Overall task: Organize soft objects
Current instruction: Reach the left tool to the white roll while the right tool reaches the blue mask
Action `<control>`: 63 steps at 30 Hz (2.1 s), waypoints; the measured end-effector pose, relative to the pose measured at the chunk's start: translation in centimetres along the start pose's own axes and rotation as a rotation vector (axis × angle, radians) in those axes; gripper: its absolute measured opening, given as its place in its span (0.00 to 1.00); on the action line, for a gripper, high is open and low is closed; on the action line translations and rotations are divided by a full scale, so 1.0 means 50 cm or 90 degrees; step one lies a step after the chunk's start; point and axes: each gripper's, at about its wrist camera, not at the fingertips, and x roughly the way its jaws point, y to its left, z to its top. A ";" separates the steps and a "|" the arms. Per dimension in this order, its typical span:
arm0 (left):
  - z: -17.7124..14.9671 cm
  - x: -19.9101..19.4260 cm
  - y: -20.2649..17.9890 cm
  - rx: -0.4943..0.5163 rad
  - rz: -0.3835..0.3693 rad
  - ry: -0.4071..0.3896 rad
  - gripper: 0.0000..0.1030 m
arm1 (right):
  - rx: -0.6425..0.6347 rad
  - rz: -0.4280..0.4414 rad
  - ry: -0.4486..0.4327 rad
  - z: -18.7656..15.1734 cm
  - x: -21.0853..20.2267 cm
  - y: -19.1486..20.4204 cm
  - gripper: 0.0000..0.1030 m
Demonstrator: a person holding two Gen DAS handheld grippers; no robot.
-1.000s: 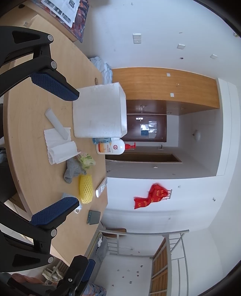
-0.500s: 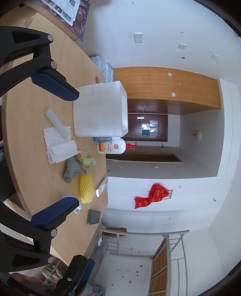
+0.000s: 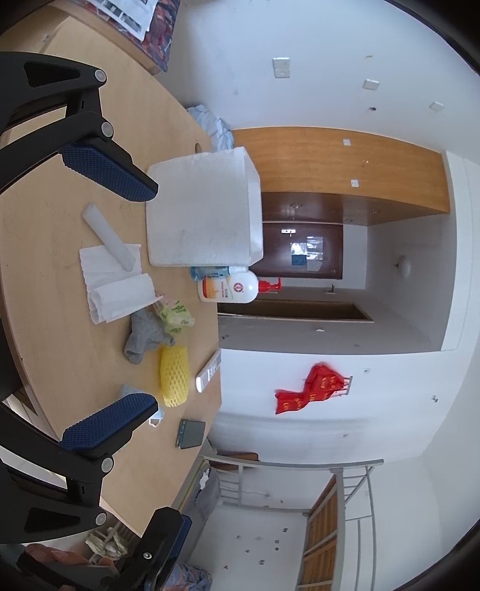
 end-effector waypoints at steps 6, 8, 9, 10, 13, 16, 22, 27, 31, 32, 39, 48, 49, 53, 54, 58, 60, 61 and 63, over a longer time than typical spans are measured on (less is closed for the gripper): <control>0.001 0.026 0.007 0.000 0.000 0.017 1.00 | 0.002 -0.001 0.019 0.003 0.029 -0.009 1.00; 0.001 0.037 0.013 -0.002 0.000 0.023 1.00 | 0.002 0.001 0.024 0.003 0.039 -0.010 1.00; 0.002 0.041 0.015 -0.003 0.001 0.026 1.00 | 0.004 0.001 0.027 0.004 0.046 -0.012 1.00; 0.003 0.048 0.018 -0.002 0.002 0.029 1.00 | 0.005 0.001 0.029 0.005 0.051 -0.014 1.00; 0.004 0.066 0.026 -0.004 0.004 0.039 1.00 | 0.007 0.003 0.038 0.006 0.066 -0.018 1.00; 0.002 0.082 0.034 -0.005 0.006 0.049 1.00 | 0.007 0.004 0.048 0.007 0.085 -0.022 1.00; -0.005 0.117 0.051 -0.006 0.014 0.070 1.00 | 0.005 0.011 0.074 0.006 0.120 -0.020 1.00; -0.012 0.148 0.070 -0.008 0.022 0.090 1.00 | 0.007 0.016 0.101 0.000 0.152 -0.025 1.00; -0.016 0.166 0.084 -0.010 0.027 0.104 1.00 | 0.010 0.014 0.115 -0.003 0.168 -0.030 1.00; -0.017 0.168 0.088 -0.011 0.028 0.106 1.00 | 0.009 0.014 0.120 -0.004 0.174 -0.030 1.00; -0.032 0.201 0.113 -0.015 0.040 0.139 1.00 | 0.020 0.018 0.162 -0.018 0.208 -0.042 1.00; -0.052 0.254 0.138 -0.035 0.036 0.211 1.00 | 0.006 -0.008 0.210 -0.037 0.241 -0.046 1.00; -0.053 0.262 0.142 -0.041 0.033 0.221 0.99 | 0.008 -0.005 0.212 -0.038 0.243 -0.048 1.00; -0.059 0.282 0.154 -0.054 0.030 0.254 0.96 | -0.004 -0.010 0.222 -0.039 0.249 -0.048 1.00; -0.061 0.287 0.158 -0.058 0.032 0.264 0.95 | -0.005 -0.012 0.226 -0.039 0.249 -0.048 1.00; -0.070 0.306 0.170 -0.067 0.018 0.303 0.88 | -0.006 -0.022 0.240 -0.043 0.253 -0.055 0.96; -0.076 0.314 0.170 -0.065 0.012 0.327 0.84 | -0.009 -0.036 0.255 -0.047 0.256 -0.058 0.89; -0.080 0.317 0.169 -0.063 0.013 0.335 0.83 | -0.010 -0.037 0.258 -0.049 0.256 -0.058 0.88; -0.084 0.319 0.168 -0.061 0.009 0.345 0.83 | -0.010 -0.038 0.273 -0.056 0.258 -0.059 0.84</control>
